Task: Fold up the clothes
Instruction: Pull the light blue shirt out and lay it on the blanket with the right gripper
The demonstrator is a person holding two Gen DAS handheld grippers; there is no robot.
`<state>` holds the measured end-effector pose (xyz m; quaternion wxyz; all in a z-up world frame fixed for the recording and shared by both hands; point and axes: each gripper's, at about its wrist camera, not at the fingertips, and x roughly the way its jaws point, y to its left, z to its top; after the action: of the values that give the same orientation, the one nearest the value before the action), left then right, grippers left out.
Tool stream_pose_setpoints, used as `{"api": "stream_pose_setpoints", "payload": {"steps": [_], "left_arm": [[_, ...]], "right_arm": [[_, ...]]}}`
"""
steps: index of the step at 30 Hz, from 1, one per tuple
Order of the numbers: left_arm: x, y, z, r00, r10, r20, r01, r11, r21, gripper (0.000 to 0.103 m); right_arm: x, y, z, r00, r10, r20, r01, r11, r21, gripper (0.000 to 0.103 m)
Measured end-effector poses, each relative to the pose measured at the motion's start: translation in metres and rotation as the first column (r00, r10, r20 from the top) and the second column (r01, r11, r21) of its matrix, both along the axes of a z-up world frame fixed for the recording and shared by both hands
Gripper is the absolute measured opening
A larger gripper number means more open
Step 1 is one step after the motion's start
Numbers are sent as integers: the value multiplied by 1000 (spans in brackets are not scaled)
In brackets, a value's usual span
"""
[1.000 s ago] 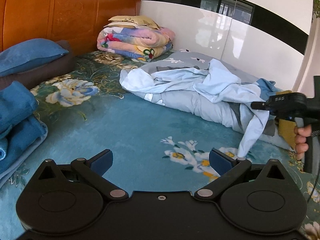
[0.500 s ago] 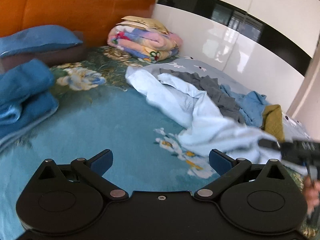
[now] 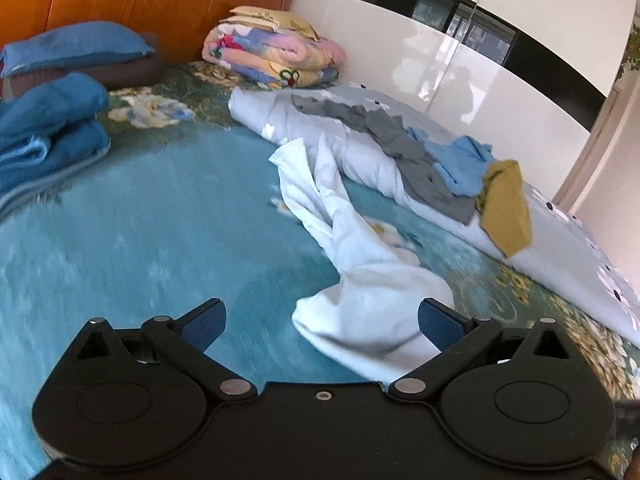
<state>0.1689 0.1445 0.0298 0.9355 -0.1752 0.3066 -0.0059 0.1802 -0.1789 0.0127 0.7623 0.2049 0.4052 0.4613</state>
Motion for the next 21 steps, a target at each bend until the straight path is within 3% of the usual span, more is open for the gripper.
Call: {"api": "stream_pose_setpoints", "payload": {"steps": [6, 10, 15, 17, 19, 21], "left_arm": [[-25, -15, -8, 1000, -12, -21, 12, 1000, -21, 101], [-31, -20, -12, 999, -13, -36, 12, 1000, -24, 101], [-33, -21, -7, 999, -20, -29, 19, 1000, -25, 101], [-34, -19, -4, 1000, -22, -20, 21, 1000, -20, 101], [-33, -18, -5, 1000, -22, -20, 22, 1000, -17, 101], [-32, -16, -5, 1000, -22, -21, 22, 1000, -14, 101]], "right_arm": [[-55, -11, -13, 997, 44, -59, -45, 999, -20, 8], [-62, -11, -24, 997, 21, -68, -27, 997, -75, 9], [-64, -6, -10, 1000, 20, 0, -20, 985, -172, 13], [-68, -13, 2, 999, 18, 35, -12, 986, -168, 18], [-72, -26, 12, 998, 3, 70, 7, 989, -146, 41], [-69, -39, 20, 993, -43, 109, 57, 990, -127, 43]]}}
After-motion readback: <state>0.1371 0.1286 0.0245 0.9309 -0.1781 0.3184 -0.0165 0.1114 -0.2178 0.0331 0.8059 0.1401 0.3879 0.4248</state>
